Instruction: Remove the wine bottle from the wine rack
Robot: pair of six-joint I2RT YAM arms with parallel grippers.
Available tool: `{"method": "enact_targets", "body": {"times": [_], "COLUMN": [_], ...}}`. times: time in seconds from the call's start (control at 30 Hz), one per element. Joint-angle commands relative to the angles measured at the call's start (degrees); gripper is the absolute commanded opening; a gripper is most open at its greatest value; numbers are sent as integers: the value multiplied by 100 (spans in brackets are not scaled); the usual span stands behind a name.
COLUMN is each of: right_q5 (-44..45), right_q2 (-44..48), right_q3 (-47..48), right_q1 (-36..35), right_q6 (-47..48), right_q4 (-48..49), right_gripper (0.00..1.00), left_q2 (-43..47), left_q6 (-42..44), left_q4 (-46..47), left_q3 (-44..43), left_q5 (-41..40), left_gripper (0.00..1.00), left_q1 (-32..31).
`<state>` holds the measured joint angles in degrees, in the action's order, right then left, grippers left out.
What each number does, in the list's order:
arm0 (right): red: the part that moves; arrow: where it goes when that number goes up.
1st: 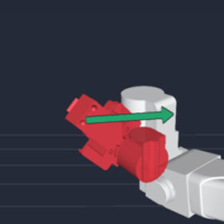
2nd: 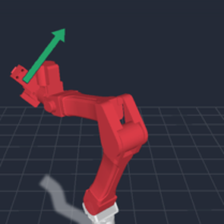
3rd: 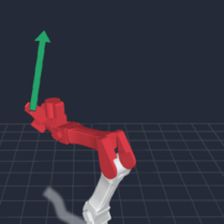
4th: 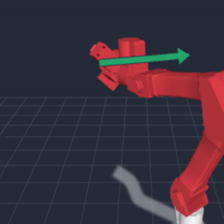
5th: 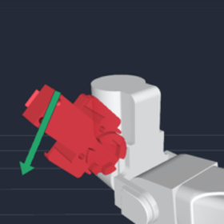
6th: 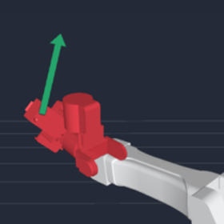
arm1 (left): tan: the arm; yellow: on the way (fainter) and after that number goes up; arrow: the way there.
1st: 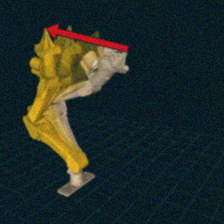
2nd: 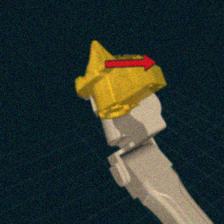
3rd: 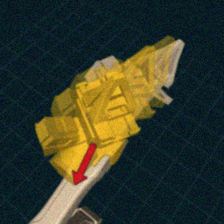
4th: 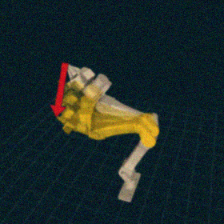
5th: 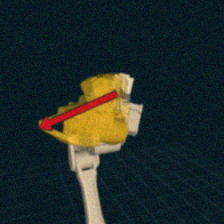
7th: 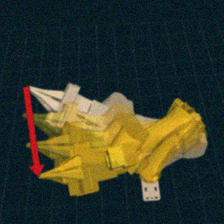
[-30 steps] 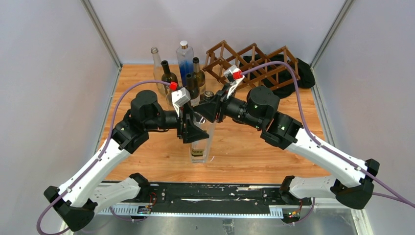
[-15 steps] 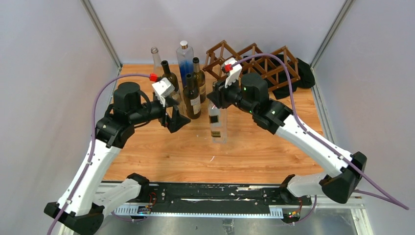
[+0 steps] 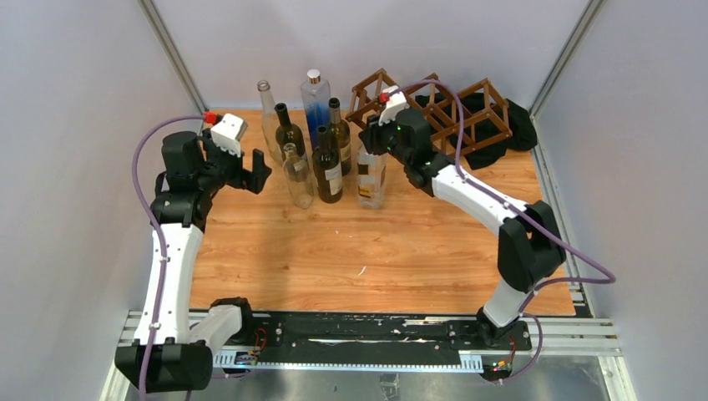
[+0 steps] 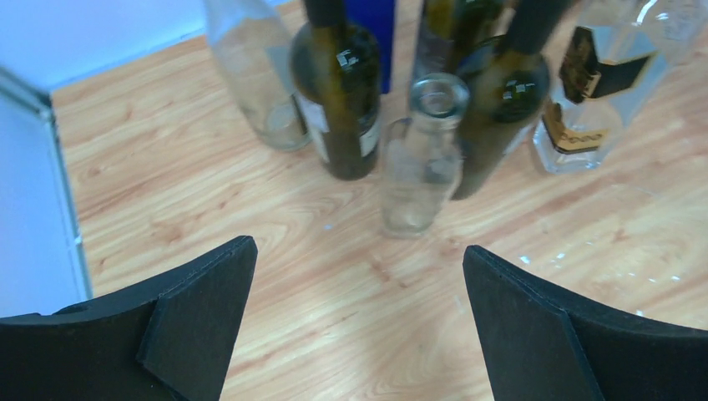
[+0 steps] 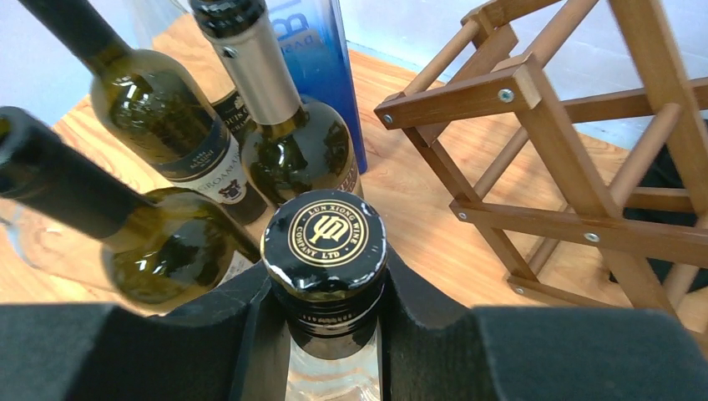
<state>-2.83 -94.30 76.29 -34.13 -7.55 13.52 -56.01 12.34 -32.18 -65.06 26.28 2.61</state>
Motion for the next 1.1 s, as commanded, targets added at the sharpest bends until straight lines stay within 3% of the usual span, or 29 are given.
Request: {"method": "enact_targets", "body": {"times": [0.0, 0.47, 0.6, 0.77, 1.07], "right_q5": [75, 5, -108, 21, 261], "right_q2": [-236, -628, -516, -260, 716], "right_q3": [268, -352, -623, -926, -1032], "right_q1": [38, 34, -12, -41, -59], "right_q6": [120, 596, 725, 730, 802], "right_q4": [1498, 2671, 2610, 2494, 1543], "right_gripper": [0, 1, 26, 85, 93], "left_q2": [-104, 16, 51, 147, 206], "left_q6": [138, -430, -535, -696, -833], "left_q4": [559, 1863, 2211, 2612, 3196], "left_q3": [272, 1577, 2002, 2417, 2776], "left_q5": [-117, -563, -710, -765, -639], "left_gripper": [100, 100, 100, 100, 100], "left_q1": [390, 424, 424, 420, 424]}}
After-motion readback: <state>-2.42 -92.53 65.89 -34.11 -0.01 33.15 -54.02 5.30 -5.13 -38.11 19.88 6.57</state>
